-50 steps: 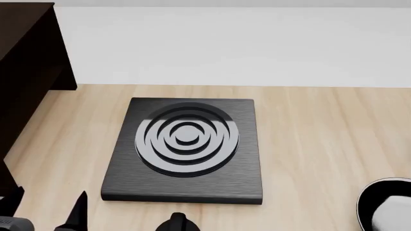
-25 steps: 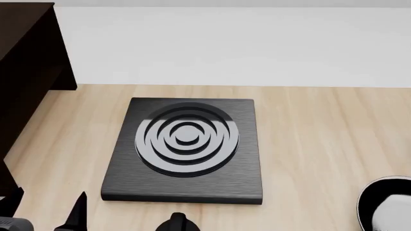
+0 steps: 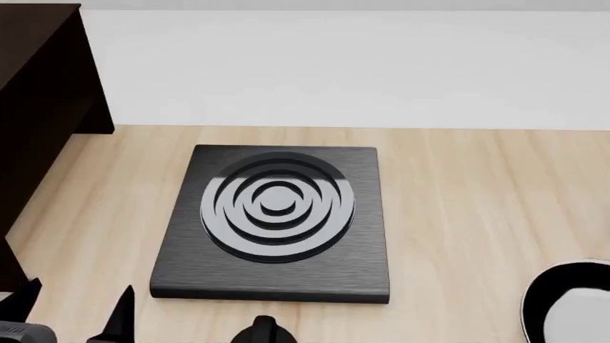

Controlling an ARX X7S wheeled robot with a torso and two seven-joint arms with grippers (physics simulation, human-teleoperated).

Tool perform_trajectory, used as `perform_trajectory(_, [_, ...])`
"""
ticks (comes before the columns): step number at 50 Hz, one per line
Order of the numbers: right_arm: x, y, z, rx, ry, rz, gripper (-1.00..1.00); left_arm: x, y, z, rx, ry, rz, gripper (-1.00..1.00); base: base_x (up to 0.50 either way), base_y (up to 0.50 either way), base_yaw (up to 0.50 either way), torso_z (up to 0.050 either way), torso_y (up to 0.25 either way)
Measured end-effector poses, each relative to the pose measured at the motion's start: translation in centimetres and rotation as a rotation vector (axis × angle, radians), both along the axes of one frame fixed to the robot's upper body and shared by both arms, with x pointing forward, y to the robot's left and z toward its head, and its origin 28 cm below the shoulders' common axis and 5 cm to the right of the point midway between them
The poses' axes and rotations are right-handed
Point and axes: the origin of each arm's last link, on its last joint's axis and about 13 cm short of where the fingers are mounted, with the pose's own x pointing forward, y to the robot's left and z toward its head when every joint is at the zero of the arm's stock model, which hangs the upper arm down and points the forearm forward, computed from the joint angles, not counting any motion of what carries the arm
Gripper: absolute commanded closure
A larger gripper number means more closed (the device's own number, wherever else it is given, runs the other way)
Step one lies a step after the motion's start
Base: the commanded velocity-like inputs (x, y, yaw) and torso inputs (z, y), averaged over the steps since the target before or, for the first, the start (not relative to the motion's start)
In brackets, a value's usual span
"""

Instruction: Put the frying pan on the cabinet shelf.

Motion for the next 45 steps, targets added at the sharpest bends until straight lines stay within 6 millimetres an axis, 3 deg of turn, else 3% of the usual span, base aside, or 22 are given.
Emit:
perform_trajectory(19, [0.5, 1.3, 2.7, -0.052, -0.057, 0.060, 1.00, 0.0, -0.1, -0.1, -0.003, 0.002, -0.005, -1.00, 0.00, 0.00, 0.00, 0.000, 0.000])
perform_trajectory(32, [1.7, 2.7, 6.2, -0.094, -0.131, 0.157, 1.00, 0.3, -0.2, -0.1, -0.011, 0.014, -0.027, -1.00, 0.00, 0.00, 0.00, 0.000, 0.000])
perform_trajectory(45, [3.0, 4.7, 10.5, -0.117, -0.231, 0.294, 1.00, 1.9, -0.6, 1.6, -0.043, 0.036, -0.096, -1.00, 0.00, 0.00, 0.00, 0.000, 0.000])
